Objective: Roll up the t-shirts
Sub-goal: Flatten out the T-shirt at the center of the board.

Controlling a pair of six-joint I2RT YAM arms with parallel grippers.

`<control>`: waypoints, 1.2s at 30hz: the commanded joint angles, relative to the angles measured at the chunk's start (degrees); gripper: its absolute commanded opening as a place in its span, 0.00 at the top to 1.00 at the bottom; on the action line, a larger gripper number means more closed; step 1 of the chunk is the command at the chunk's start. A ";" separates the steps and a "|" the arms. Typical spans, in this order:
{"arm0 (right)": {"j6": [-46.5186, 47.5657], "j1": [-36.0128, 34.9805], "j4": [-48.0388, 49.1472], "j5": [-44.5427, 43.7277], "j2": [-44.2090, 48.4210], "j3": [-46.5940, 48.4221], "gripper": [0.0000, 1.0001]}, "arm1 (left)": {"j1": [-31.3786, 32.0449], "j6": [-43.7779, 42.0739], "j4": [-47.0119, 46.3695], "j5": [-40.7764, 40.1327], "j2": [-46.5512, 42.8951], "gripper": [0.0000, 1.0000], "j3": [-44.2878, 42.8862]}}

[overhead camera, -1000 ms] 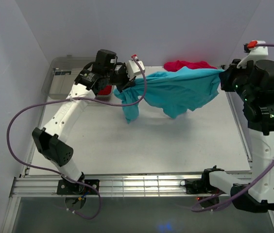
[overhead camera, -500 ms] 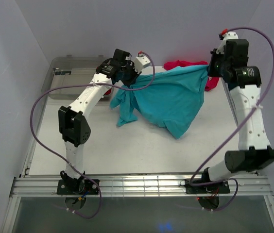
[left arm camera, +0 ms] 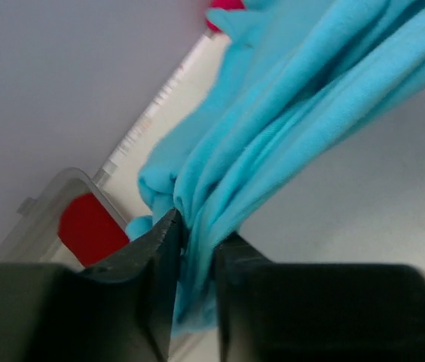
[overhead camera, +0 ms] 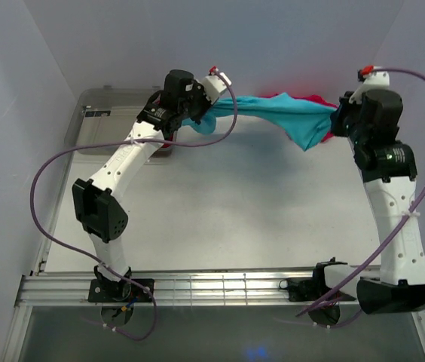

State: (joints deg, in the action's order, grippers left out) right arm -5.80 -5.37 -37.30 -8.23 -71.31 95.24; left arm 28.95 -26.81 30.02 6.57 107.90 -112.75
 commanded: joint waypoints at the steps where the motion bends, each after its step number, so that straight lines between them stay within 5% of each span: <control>1: -2.80 0.62 7.14 -1.69 4.76 -16.10 0.92 | 2.94 -6.22 3.80 1.24 -3.04 0.61 10.68; 3: -4.38 0.71 7.15 -3.10 6.78 -24.20 0.92 | 5.14 -8.08 10.62 6.42 -3.83 0.35 16.56; 5: -4.92 0.71 7.24 -4.69 7.67 -30.34 0.92 | 7.96 -10.63 15.48 11.25 -5.32 0.20 20.09; 9: -6.23 1.41 7.24 -5.75 7.77 -35.99 0.92 | 8.23 -10.02 17.88 16.21 -11.03 0.20 28.36; 11: -6.76 1.59 7.59 -3.91 7.33 -36.97 0.92 | 8.14 -10.02 17.88 12.96 -13.76 0.21 32.05; 15: -7.73 1.59 8.65 -1.26 5.92 -37.85 0.92 | 7.53 -9.58 17.88 3.47 -15.26 0.39 37.85; 20: -7.56 1.94 8.47 -3.11 5.21 -35.39 0.92 | 5.42 -9.32 9.20 -10.24 -13.60 0.39 43.30; 27: -7.38 1.94 8.65 -0.83 5.39 -35.12 0.92 | -1.35 5.78 0.84 -6.74 -0.60 0.44 25.07; 36: -6.41 1.94 9.44 -1.35 5.66 -37.15 0.92 | -0.82 7.56 1.27 1.16 6.54 0.44 22.31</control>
State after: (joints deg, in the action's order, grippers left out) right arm -12.84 -3.75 -31.00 -9.69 -66.48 57.74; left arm 27.29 -20.95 30.81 4.19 113.95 -89.27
